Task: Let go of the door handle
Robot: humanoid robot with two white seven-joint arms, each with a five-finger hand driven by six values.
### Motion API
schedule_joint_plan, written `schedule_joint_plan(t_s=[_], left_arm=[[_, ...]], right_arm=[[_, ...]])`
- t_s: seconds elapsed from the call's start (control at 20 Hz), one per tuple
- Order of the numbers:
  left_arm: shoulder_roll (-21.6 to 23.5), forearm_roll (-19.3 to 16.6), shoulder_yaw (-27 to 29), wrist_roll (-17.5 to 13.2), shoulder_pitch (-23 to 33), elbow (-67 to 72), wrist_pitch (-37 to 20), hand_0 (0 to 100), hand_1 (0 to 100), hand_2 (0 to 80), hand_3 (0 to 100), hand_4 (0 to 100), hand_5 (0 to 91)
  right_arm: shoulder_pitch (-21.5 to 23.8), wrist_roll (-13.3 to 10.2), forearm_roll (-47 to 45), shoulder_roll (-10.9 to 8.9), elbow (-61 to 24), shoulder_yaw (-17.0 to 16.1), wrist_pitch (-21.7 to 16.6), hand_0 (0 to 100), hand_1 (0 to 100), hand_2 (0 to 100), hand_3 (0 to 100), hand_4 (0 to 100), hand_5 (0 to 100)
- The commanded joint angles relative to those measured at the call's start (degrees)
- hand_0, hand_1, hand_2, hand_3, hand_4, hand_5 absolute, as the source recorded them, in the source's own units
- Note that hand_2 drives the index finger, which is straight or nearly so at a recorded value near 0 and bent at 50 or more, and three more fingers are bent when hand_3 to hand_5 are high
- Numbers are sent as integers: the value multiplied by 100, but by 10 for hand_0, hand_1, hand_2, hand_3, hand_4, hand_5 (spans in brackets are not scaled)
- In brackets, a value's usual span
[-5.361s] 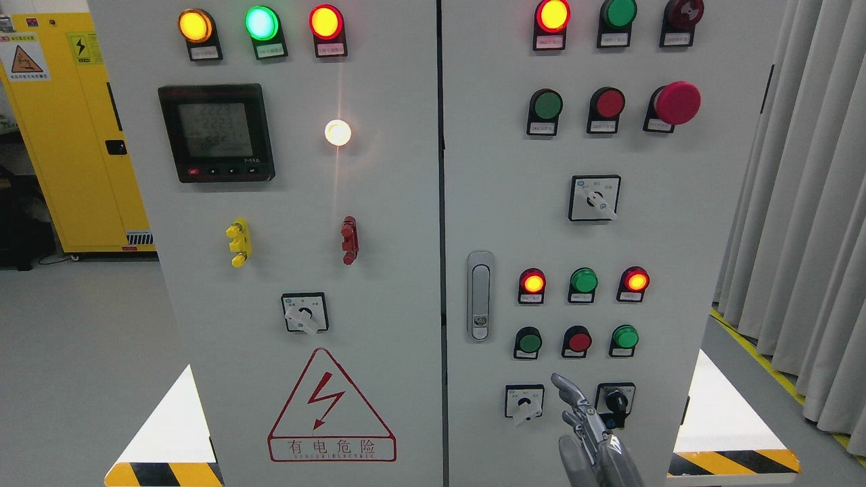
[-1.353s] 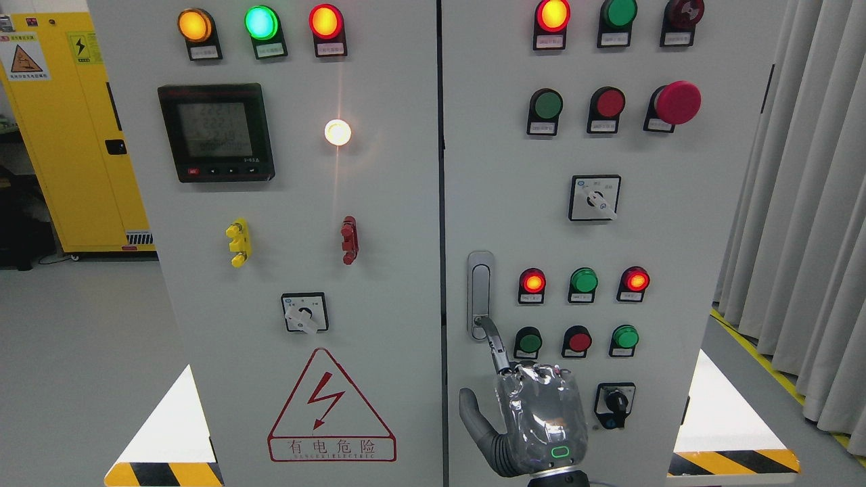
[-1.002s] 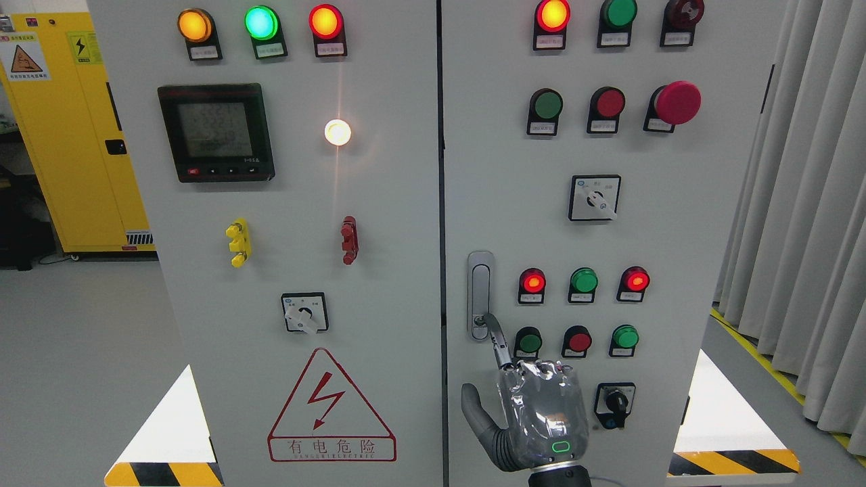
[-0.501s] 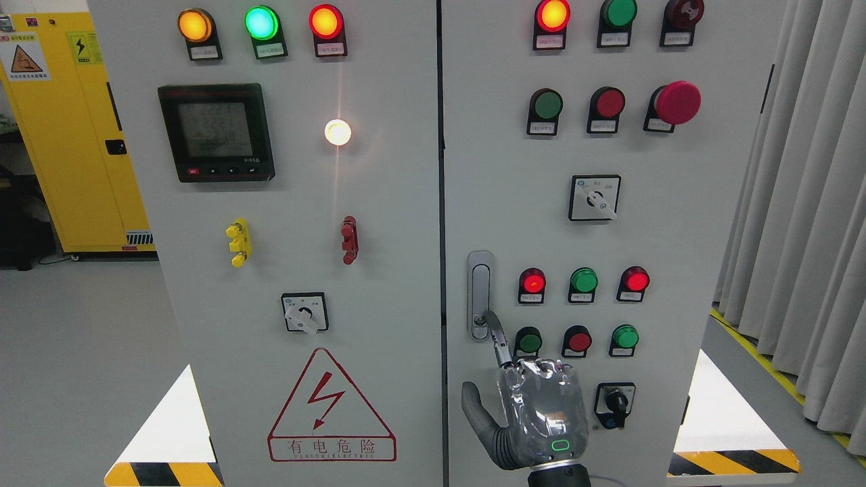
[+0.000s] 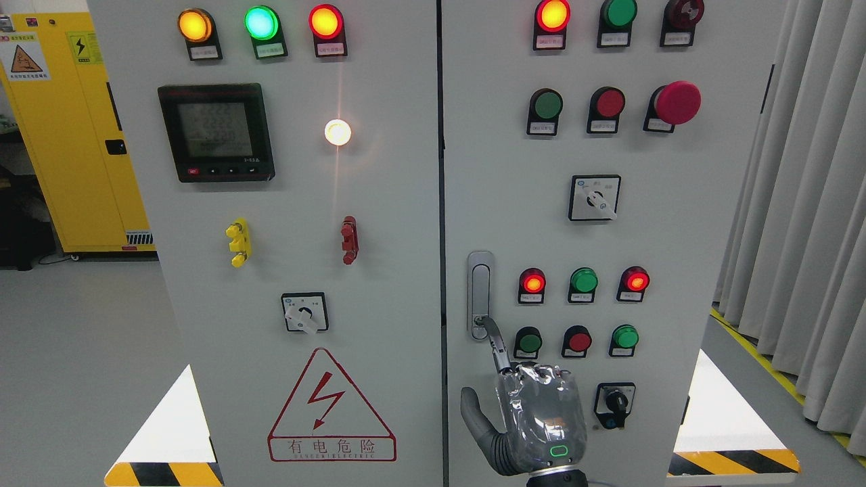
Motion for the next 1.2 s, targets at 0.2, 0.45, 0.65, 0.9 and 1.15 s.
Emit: schedule_joint_plan(t_s=[0.2, 0.45, 0.65, 0.9, 1.15], left_arm=[[1, 0, 0, 0, 0, -88, -1, 120, 556, 0, 0, 0, 0], [1, 0, 0, 0, 0, -88, -1, 120, 556, 0, 0, 0, 0], [1, 0, 0, 0, 0, -88, -1, 120, 556, 0, 0, 0, 0], [1, 0, 0, 0, 0, -88, -1, 120, 556, 0, 0, 0, 0], [1, 0, 0, 0, 0, -88, -1, 120, 556, 0, 0, 0, 0]], right_arm=[[-62, 43, -2, 0, 78, -10, -6, 557, 412, 71, 1000, 1000, 1000], [-45, 61, -20, 1, 78, 8, -6, 561, 412, 73, 1000, 1000, 1000], [-45, 131, -46, 1, 87, 17, -15, 564, 413, 74, 1000, 1000, 1000], [-45, 149, -55, 1, 87, 25, -24, 573, 412, 74, 1000, 1000, 1000], [-45, 210, -55, 0, 78, 25, -41, 582, 411, 76, 1000, 1000, 1000]])
